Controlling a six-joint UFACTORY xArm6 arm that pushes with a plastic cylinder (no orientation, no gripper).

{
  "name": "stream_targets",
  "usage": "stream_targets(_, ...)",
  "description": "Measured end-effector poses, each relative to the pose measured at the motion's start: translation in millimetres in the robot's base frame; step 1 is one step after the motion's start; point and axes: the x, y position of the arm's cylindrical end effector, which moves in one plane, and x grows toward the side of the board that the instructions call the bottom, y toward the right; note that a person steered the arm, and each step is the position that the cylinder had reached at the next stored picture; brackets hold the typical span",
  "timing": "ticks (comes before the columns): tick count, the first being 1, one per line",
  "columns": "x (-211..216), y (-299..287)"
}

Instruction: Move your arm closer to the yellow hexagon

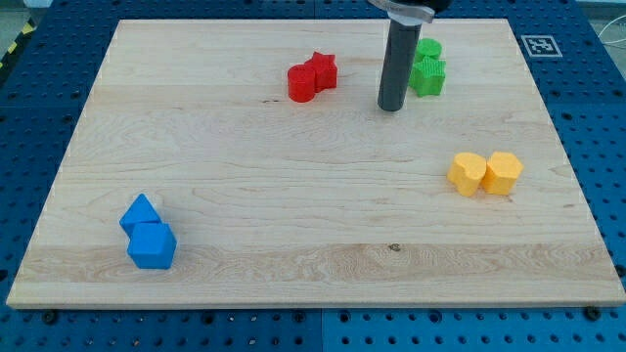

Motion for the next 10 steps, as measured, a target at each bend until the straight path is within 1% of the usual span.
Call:
stream_targets(6,106.6,0.0)
stream_targets(8,130.7,0.0)
stream_targets(10,140.9,0.6)
